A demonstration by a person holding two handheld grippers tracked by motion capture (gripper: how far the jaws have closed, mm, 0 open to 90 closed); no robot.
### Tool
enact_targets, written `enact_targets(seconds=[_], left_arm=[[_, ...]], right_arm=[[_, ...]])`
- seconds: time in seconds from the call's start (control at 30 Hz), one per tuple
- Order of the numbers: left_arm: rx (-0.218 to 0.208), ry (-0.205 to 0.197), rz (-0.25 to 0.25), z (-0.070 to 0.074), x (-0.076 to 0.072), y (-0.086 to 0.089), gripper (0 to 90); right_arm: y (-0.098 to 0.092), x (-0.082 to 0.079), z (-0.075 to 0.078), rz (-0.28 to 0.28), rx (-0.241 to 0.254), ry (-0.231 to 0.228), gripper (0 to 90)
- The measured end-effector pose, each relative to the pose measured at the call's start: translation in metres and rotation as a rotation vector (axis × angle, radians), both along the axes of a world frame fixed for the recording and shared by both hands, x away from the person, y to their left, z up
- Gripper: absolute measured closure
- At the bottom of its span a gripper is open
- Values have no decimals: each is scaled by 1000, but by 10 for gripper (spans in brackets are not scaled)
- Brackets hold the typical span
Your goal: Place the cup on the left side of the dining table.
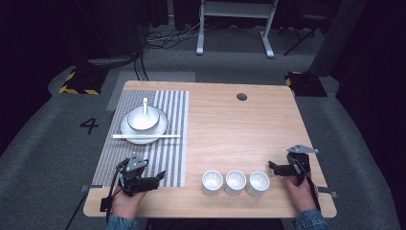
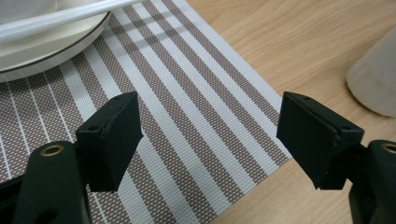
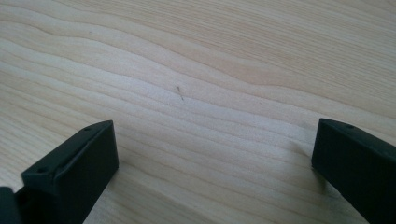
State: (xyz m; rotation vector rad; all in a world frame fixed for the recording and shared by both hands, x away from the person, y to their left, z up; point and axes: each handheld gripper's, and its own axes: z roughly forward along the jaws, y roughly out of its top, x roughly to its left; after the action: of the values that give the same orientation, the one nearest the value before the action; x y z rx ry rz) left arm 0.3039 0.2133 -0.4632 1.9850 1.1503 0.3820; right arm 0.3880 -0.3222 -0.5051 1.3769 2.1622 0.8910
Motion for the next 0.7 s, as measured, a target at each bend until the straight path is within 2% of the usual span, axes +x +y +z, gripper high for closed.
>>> enact_targets(seconds=[0.07,0.1,0.13,0.2,0.27,0.4,0.53,0.7], left_arm=[[-6,-5,-5,3,-1,0,226],[-37,-6,-7,7,-3,0,227],[-37,-6,-7,7,-3,0,227],[-69,-17,-1,11,-4,0,227],[-76,-21,7,13,-5,-1,227],[-55,-26,-2,18,-7,-4,227],[-47,-49,-12,24,-10,-9,227],[-53,-76,-14,32,-13,-15,224]], right_arm=[[0,0,0,0,0,0,5],[0,0,0,0,0,0,4],[0,0,0,0,0,0,4],[0,0,0,0,0,0,5],[0,0,0,0,0,0,4],[0,0,0,0,0,0,5],[0,0,0,0,0,0,5],[0,0,0,0,0,0,5]])
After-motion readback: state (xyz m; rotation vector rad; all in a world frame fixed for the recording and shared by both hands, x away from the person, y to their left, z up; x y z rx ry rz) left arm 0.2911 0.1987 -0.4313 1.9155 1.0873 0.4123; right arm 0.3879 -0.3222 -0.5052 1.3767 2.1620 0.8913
